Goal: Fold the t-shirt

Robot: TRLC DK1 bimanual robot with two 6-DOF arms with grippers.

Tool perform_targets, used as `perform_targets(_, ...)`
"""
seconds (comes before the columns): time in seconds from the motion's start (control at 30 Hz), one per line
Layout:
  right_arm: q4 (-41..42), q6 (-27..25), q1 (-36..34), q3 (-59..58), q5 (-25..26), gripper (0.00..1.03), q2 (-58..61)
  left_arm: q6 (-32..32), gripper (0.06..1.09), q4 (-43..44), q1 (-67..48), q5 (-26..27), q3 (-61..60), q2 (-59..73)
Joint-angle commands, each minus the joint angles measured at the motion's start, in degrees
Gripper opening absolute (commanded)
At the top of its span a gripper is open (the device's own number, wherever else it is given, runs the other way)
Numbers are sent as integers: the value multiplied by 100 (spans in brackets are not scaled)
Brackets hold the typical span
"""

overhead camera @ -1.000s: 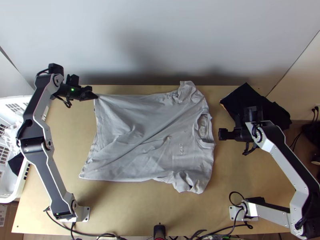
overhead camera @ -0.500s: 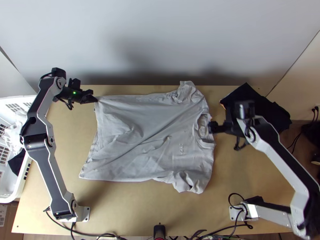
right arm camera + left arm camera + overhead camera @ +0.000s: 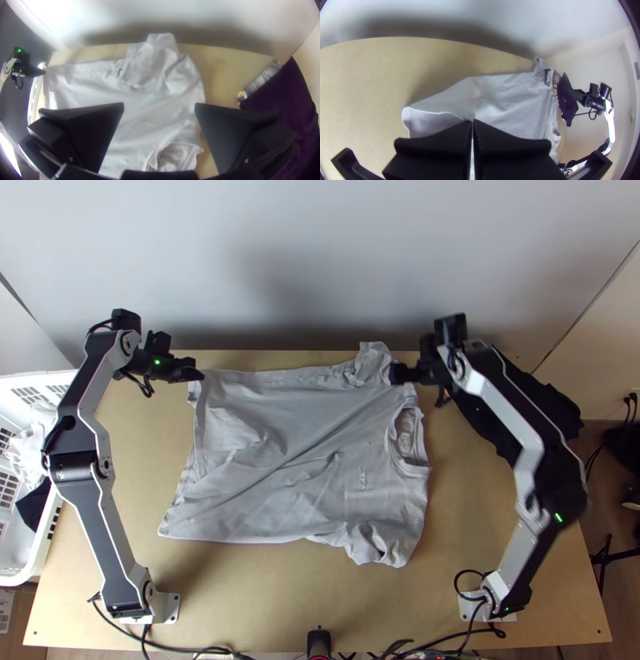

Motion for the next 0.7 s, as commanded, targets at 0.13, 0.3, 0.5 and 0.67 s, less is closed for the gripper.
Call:
perform_targets(0.13,-975,41,-284,3076,-257,98,2149,-73,9,174,-73,0,289,3)
perform_targets(0.3,-949,138,-345,3366,-266,98,2544,-196,9,156,-109,0,500,143)
perform_targets(0.5,-755,603,-468,3392,-292,98,2790,-204,9,139,-153,0,509,134)
perform_targets(0.67,-492,709,-504,3410,-292,98,2975,-187,9,139,-161,0,509,117)
